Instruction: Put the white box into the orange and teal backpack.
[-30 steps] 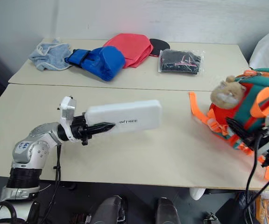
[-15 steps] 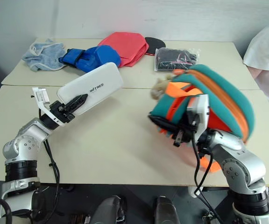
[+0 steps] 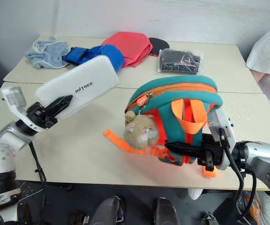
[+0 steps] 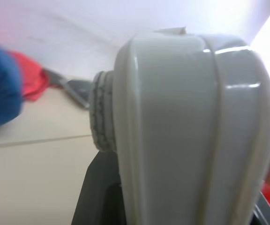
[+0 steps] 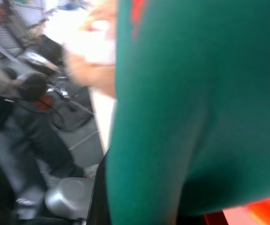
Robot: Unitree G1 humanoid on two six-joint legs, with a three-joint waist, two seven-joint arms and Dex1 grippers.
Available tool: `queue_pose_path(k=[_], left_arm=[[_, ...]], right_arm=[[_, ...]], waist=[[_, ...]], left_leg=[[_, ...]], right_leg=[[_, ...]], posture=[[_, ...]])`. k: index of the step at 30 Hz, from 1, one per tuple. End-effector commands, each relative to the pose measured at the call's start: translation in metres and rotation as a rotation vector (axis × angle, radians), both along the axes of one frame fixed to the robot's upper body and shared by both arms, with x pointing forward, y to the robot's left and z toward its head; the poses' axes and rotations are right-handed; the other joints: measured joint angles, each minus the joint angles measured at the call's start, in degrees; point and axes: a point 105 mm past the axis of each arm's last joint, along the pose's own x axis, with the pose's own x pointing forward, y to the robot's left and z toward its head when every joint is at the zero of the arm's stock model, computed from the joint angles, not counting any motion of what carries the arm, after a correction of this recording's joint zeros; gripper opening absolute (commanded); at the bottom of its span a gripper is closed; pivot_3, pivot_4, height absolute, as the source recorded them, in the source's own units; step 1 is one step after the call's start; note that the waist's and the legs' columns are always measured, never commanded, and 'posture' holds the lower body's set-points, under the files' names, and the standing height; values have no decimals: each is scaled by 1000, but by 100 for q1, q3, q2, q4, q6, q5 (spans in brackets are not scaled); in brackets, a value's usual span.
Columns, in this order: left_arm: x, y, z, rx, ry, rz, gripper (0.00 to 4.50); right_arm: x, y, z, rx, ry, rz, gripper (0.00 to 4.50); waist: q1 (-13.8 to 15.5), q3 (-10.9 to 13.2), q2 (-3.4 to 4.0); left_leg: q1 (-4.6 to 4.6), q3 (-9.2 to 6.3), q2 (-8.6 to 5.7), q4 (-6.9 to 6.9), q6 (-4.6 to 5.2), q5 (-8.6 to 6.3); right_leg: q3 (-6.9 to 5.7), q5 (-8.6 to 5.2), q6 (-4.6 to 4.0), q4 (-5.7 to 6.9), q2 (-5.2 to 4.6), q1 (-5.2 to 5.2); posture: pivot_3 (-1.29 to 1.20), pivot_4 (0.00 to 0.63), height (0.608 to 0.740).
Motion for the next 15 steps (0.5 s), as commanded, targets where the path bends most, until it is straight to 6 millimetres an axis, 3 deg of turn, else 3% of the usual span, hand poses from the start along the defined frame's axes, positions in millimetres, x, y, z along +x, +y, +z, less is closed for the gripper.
queue_pose_path(k=[1, 5, 7, 15], left_arm=[[-39, -20, 24, 56, -76, -176, 1194], [-58, -32, 25, 123, -51, -278, 1194], [-61, -39, 16, 191, -29, -314, 1194], [-24, -49, -22, 462, -119, -193, 1194]], right_arm=[[-4, 10, 2, 17, -40, 49, 24], [1, 13, 0, 21, -50, 43, 24], [5, 13, 0, 25, -60, 37, 24], [7, 18, 1, 25, -78, 48, 24]], waist=[[-9, 0, 0], [-6, 1, 4], [-2, 1, 4], [28, 1, 4]], left_leg=[[1, -1, 2, -2, -3, 1], [3, 1, 2, 0, -5, 2], [4, 0, 2, 2, -5, 2], [4, 4, -4, -3, -4, 1]], right_leg=[[-1, 0, 0, -1, 2, 0], [1, 0, 0, 2, 4, 0], [1, 0, 0, 4, 4, 0], [3, 0, -1, -4, 6, 1]], posture=[[0, 150, 740], [0, 150, 740], [0, 150, 740], [0, 150, 740]])
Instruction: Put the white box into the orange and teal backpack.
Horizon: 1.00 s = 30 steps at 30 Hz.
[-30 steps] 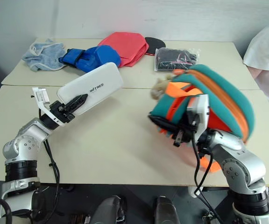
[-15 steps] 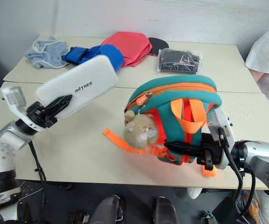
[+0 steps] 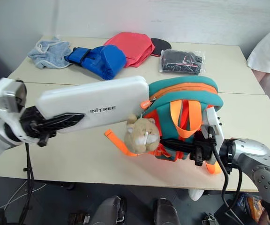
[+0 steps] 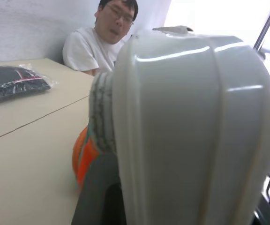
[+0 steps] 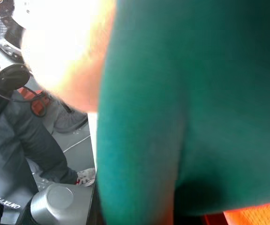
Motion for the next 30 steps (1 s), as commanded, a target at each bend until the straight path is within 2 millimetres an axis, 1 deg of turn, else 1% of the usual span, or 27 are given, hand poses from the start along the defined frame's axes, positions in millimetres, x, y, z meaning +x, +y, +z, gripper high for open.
queue_pose_path(k=[1, 5, 7, 9, 11, 14, 17, 20, 21, 22, 23, 24, 27, 30], left_arm=[[14, -4, -12, 154, -103, 26, 1194], [29, -14, -22, 310, -141, 3, 1194], [36, -26, -24, 360, -139, -29, 1194], [44, -53, -15, 324, -133, -62, 1194], [48, -79, -9, 320, -133, -108, 1194], [53, -117, -11, 332, -134, -174, 1194], [60, -148, -16, 314, -140, -195, 1194], [67, -165, -17, 273, -161, -186, 1194], [68, -168, -16, 252, -158, -184, 1194], [69, -170, -14, 226, -165, -179, 1898], [71, -169, -10, 194, -158, -164, 2094], [69, -166, -8, 172, -155, -182, 2415], [66, -144, 3, 94, -155, -218, 3284], [64, -104, 12, 72, -211, -260, 4121]], right_arm=[[-4, 3, 5, 6, -33, 23, 24], [-5, 2, 4, -2, -35, 20, 24], [-4, 3, 4, -3, -36, 21, 24], [-4, 4, 3, -4, -36, 29, 24], [-4, 5, 2, -7, -35, 37, 24], [-5, 6, 1, -16, -35, 49, 24], [-3, 8, 2, -7, -44, 50, 24], [-2, 11, 2, -1, -54, 52, 24], [-2, 13, 2, 2, -60, 51, 24], [-1, 14, 3, 6, -64, 47, 0], [-1, 15, 3, 11, -67, 43, 0], [1, 15, 4, 18, -71, 32, 0], [2, 17, 4, 21, -80, 15, 0], [6, 18, 5, 32, -89, -17, 0]], waist=[[3, 0, 0], [13, 0, 0], [23, 0, 0], [55, 0, 0], [111, 0, 0], [124, 0, 0], [118, 0, 0], [111, 0, 0], [111, 0, 0], [113, 0, 0], [118, 0, 0], [122, 0, 0], [97, 0, 0], [61, 1, 1]], left_leg=[[0, 1, 0, 0, 0, 0], [-1, 1, 1, 1, 2, -1], [-1, 1, 0, 1, 3, -2], [-1, 0, 0, 3, 4, -2], [-2, 0, -2, 8, 7, -2], [-7, 1, -5, 8, 9, -2], [-8, 3, -5, 9, 9, -1], [-7, 6, -3, 11, 8, 1], [-6, 7, -3, 13, 7, 2], [-6, 6, -3, 15, 7, 3], [-6, 5, -2, 15, 6, 5], [-6, 4, -2, 17, 6, 6], [-7, 4, -2, 16, 7, 7], [-7, 4, 2, 10, 0, 10]], right_leg=[[0, 0, 0, 0, 0, -1], [-2, 0, 0, 0, 0, -1], [-1, 0, 0, 0, -1, 0], [-2, 0, 0, 0, -2, 1], [-3, 1, 2, 3, -1, 2], [-3, 2, 4, 3, 4, 1], [-8, 3, 5, 9, 14, 1], [-19, 3, 6, 12, 17, 0], [-20, 3, 6, 8, 17, 0], [-21, 3, 6, 6, 16, -3], [-20, 3, 6, 8, 14, -3], [-20, 3, 6, 9, 12, -3], [-18, 3, 6, 9, 8, -3], [-22, 3, 5, 8, 10, -8]], posture=[[0, 150, 740], [0, 150, 740], [0, 150, 740], [0, 150, 740], [0, 150, 740], [0, 150, 740], [0, 150, 740], [0, 150, 740], [0, 150, 740], [0, 150, 740], [0, 150, 740], [0, 150, 740], [0, 150, 740], [0, 150, 740]])
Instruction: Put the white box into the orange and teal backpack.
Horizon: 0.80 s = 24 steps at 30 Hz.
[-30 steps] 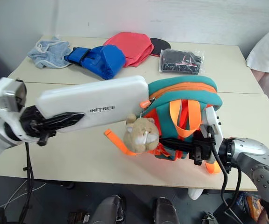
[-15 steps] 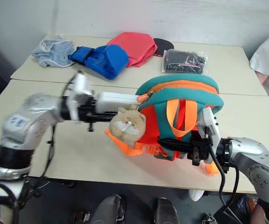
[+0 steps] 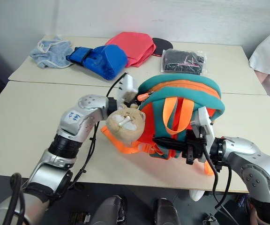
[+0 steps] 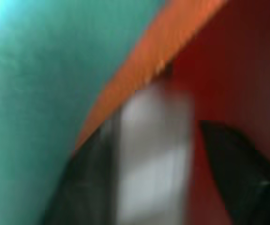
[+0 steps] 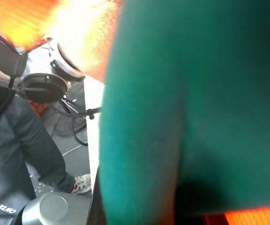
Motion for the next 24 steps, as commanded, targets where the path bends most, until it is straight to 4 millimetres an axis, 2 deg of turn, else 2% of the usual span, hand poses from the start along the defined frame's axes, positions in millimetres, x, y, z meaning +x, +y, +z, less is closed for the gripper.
queue_pose_path(k=[1, 2, 6, 9, 12, 17, 20, 24], left_arm=[[-5, 42, 27, -69, -113, -56, 4346], [-5, 57, 23, -33, -109, -65, 4465], [-9, 110, 0, 178, -107, -47, 4465], [-22, 124, 0, 183, -125, -53, 4465], [-37, 118, 6, 134, -145, -66, 4465], [-54, 88, 21, -26, -249, 23, 4465], [-70, 75, 20, -39, -242, 0, 4465], [-72, 60, 12, -45, -258, 21, 4465]], right_arm=[[1, 4, 8, 17, -51, -21, 0], [2, 4, 8, 18, -54, -25, 0], [7, 6, 9, 27, -69, -50, 0], [9, 6, 9, 27, -71, -59, 0], [10, 6, 8, 26, -69, -63, 0], [11, 6, 5, 24, -49, -61, 0], [12, 5, 4, 23, -48, -60, 0], [14, 5, 3, 25, -48, -52, 0]], waist=[[-29, 0, 1], [-35, 0, 1], [-90, 0, 3], [-77, 0, 3], [-39, 0, 3], [-34, 0, 3], [-92, 0, 3], [-94, 0, 3]], left_leg=[[0, 0, 0, -1, -2, 1], [0, 0, 1, -1, -6, 3], [3, 6, -3, -5, -5, 3], [-1, 5, -4, -4, 3, -1], [-14, -11, -5, 7, 11, -6], [-12, -17, -5, 6, 14, -8], [-6, -17, -2, 1, 9, -5], [1, -14, -2, -3, 5, -3]], right_leg=[[-2, 0, 0, 1, 0, -1], [-6, 0, 0, 3, 3, -3], [-16, 0, -1, 6, 6, -5], [-10, 0, -1, 12, -2, -5], [5, 0, 0, 18, -14, 0], [10, 1, 1, 5, -22, 7], [8, 1, 1, 4, -16, 8], [9, 1, 1, 8, -11, 10]], posture=[[0, 150, 740], [0, 150, 740], [0, 150, 740], [0, 150, 740], [0, 150, 740], [0, 150, 740], [0, 150, 740], [0, 150, 740]])
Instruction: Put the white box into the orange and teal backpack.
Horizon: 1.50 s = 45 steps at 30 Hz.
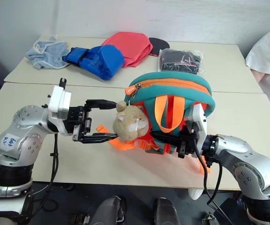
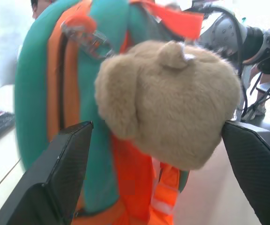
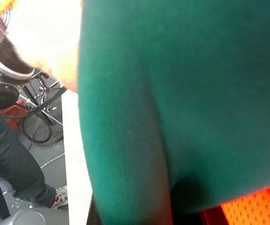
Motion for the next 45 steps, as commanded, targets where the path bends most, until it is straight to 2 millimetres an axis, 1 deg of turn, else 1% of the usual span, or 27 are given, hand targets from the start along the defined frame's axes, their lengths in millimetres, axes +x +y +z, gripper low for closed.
queue_pose_path(k=[1, 2, 3, 4, 9, 11, 13, 14, 16, 19, 22, 25, 27, 29, 30, 31, 33, 35, 37, 39, 40, 42, 43, 45], left_arm=[[-5, -13, -2, -37, -44, 6, 4465], [-7, -18, -4, -49, -34, -7, 4465], [-9, -21, -6, -58, -40, -11, 4098], [-10, -22, -7, -62, -45, -11, 3918], [-10, -25, -9, -91, -59, 18, 2397], [-7, -21, -10, -93, -49, 43, 1791], [1, -13, -7, -101, -48, 80, 1256], [5, -9, -3, -115, -45, 99, 1058], [17, 8, 6, -128, 1, 142, 756], [28, 41, 14, -107, 100, 182, 756], [47, 79, 19, -98, 203, 287, 756], [70, 106, 20, -147, 295, 413, 756], [80, 114, 18, -173, 345, 455, 756], [77, 112, -21, -9, 487, 459, 756], [84, 110, -47, 68, 497, 501, 756], [86, 103, -67, 119, 498, 503, 756], [89, 91, -84, 151, 459, 494, 756], [91, 70, -99, 126, 412, 455, 756], [90, 58, -104, 85, 418, 436, 756], [79, 51, -106, 110, 367, 365, 756], [74, 50, -104, 103, 344, 346, 747], [71, 64, -96, 71, 343, 379, 1273], [70, 71, -92, 69, 318, 394, 1490], [67, 90, -85, 84, 284, 438, 2082]], right_arm=[[0, 1, 5, 9, -34, 16, 0], [0, 1, 4, 9, -34, 18, 0], [0, 2, 4, 10, -35, 20, 0], [1, 2, 4, 11, -37, 20, 0], [2, 1, 3, 15, -43, 11, 0], [2, 1, 2, 21, -41, 4, 0], [1, 0, 1, 23, -38, -2, 0], [1, 0, 0, 23, -37, -6, 0], [1, -2, 0, 22, -37, -16, 0], [1, -6, 0, 15, -38, -32, 0], [0, -11, 0, 6, -36, -50, 0], [-1, -13, -1, 6, -34, -64, 0], [-1, -14, -1, 7, -34, -68, 0], [-2, -14, 0, 11, -33, -72, 0], [-3, -14, -1, 16, -32, -75, 0], [-3, -13, -1, 20, -30, -77, 0], [-3, -13, -1, 31, -31, -85, 0], [-3, -13, -2, 51, -33, -98, 0], [-4, -13, -3, 75, -21, -113, 0], [-4, -14, -6, 86, -22, -135, 0], [-5, -14, -7, 90, -24, -137, 682], [-8, -18, -11, 80, -31, -141, 1241], [-10, -20, -12, 67, -46, -146, 1593], [-12, -28, -10, 61, -75, -178, 2228]], waist=[[5, -1, 1], [7, -1, 2], [12, -1, 2], [20, -1, 1], [17, -1, 2], [17, -1, 2], [17, -1, 2], [17, -1, 2], [17, -1, 2], [10, -1, 2], [-2, 0, 3], [1, 0, 3], [6, 0, 3], [1, 0, 3], [-1, 0, 3], [2, -3, 8], [9, -6, 12], [14, -5, 10], [30, -5, 7], [39, -5, 8], [34, -6, 8], [21, -6, 8], [13, -6, 9], [-1, -6, 9]], left_leg=[[0, 0, 0, 2, 0, 0], [3, 1, -2, 2, 1, 0], [6, 1, -4, 3, 3, -1], [5, 0, -4, 4, 4, -2], [4, -1, -3, 3, 4, -3], [5, -1, -3, 3, 4, -2], [5, -1, -2, 3, 4, -2], [5, -1, -2, 3, 4, -2], [5, -1, -2, 4, 4, -2], [6, -3, -2, 3, 3, -2], [6, -1, -1, -5, 2, -2], [6, 2, -3, -4, 2, -2], [6, 2, -4, -2, 3, -2], [5, 3, -4, -4, 3, -3], [5, 3, -4, -7, 3, -3], [5, 4, -4, -10, 2, -3], [7, 9, -4, -10, 2, -3], [5, 10, -4, -5, 2, -4], [2, 9, -2, -2, 3, -4], [1, 5, -2, -2, 4, -5], [2, 7, -2, -3, 3, -4], [4, 9, -2, -6, 3, -4], [3, 8, -1, -7, 3, -5], [3, 7, -1, -8, 3, -5]], right_leg=[[0, 0, 0, 0, 0, 1], [0, 0, 0, -3, 0, 6], [0, 0, 0, -9, -1, 10], [-1, 0, 0, -11, -1, 13], [-2, 0, 0, -18, -1, 13], [-2, 0, 0, -18, -1, 13], [-2, 0, 0, -18, -1, 13], [-2, 0, 0, -18, -1, 13], [-3, 0, 0, -17, -1, 13], [-4, 0, 0, -15, 0, 10], [-4, 0, 0, -13, 2, 7], [-4, 0, 0, -12, 4, 5], [-4, 0, 0, -12, 3, 4], [-2, 0, 0, -9, 1, 4], [-2, 0, 0, -3, 1, 4], [0, 0, 0, -1, 1, 3], [0, 0, 0, 0, 1, 2], [1, 0, 0, -3, 1, 2], [3, 0, 0, -12, -1, 0], [1, 0, 0, -12, -4, -2], [2, 0, 0, -13, -4, -3], [3, 0, 0, -12, -4, -2], [3, 0, 0, -11, -4, -2], [2, 0, 0, -11, -4, -3]], posture=[[0, 150, 740], [0, 150, 740], [0, 150, 740], [0, 150, 740], [0, 150, 740], [0, 150, 740], [0, 150, 740], [0, 150, 740], [0, 150, 740], [0, 150, 740], [0, 150, 740], [0, 150, 740], [0, 150, 740], [0, 150, 740], [0, 150, 740], [0, 150, 740], [0, 150, 740], [0, 150, 740], [0, 150, 740], [0, 150, 740], [0, 150, 740], [0, 150, 740], [0, 150, 740], [0, 150, 740]])
